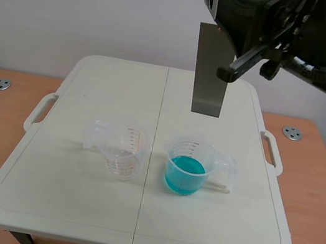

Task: Hold the metal plate by the orange handle, dip it into the blue solution, take it out and point at it, then put the plate back in the beaker on the left.
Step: 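Point at the plate with the left hand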

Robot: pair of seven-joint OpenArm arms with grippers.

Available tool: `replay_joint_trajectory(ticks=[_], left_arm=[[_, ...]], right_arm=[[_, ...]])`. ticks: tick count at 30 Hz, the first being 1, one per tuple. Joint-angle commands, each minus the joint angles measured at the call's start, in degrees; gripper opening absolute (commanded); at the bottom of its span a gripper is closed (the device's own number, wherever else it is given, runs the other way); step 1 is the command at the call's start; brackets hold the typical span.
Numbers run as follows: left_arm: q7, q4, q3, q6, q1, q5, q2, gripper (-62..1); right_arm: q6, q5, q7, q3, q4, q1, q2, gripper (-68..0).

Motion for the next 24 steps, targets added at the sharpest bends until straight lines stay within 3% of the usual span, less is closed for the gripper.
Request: replay_joint_trajectory(ticks=[1, 14, 19, 24], left_arm=[[-0.7, 0.9, 1.4, -0.6, -1.3, -0.7, 0.5, -59.0], [3.1, 0.8, 21.9, -2.5, -21.0, 0.2, 1.3, -59.0], [9.0, 0.8, 31.1, -2.5, -30.2, 0.3, 5.9, -59.0], [15.2, 0.8, 39.8, -2.5, -38.0, 3.4, 11.8, -59.0]], right_arm=[[-0.1, 0.8, 1.0, 0.3, 1.0, 0.3, 0.7, -66.4], [-0.2, 0.5, 1.1, 1.2, -0.2, -0.7, 1.2, -66.4], [-0.1, 0.4, 1.2, 1.2, -1.4, -0.7, 1.2, -66.4], [-0.1, 0.4, 1.2, 1.2, -1.9, -0.7, 1.2, -66.4]])
